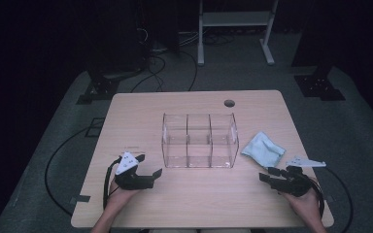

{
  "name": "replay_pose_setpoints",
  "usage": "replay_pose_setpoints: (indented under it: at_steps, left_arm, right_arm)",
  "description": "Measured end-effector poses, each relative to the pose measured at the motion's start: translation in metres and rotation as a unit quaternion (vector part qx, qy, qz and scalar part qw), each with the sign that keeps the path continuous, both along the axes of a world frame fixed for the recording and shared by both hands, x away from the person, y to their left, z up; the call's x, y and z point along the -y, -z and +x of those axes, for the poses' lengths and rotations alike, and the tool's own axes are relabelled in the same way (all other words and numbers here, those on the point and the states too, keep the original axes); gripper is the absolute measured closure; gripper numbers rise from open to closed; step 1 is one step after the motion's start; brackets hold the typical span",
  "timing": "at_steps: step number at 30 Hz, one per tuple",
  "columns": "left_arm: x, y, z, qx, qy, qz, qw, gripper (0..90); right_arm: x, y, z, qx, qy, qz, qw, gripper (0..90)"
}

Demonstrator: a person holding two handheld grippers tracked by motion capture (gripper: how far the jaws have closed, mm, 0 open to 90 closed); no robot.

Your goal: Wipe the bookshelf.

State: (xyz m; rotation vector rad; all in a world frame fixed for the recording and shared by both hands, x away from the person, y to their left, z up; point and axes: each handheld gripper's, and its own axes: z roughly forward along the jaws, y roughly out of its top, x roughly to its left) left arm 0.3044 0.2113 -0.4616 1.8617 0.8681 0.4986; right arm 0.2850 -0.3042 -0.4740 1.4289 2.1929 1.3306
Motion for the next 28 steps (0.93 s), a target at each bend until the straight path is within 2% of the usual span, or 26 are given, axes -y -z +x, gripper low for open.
replay_pose_setpoints:
  at_steps: [7,28]
  left_arm:
    - [-0.002,0.0,-0.003,-0.002,0.001,0.001,1.0,9.6]
    - [-0.007,0.005,-0.011,-0.01,0.001,0.0,1.0,8.8]
  right_arm:
    - [0.002,-0.001,-0.007,0.006,0.004,0.003,1.0,42.8]
    - [0.013,0.002,-0.018,0.004,0.009,0.013,0.9999,40.2]
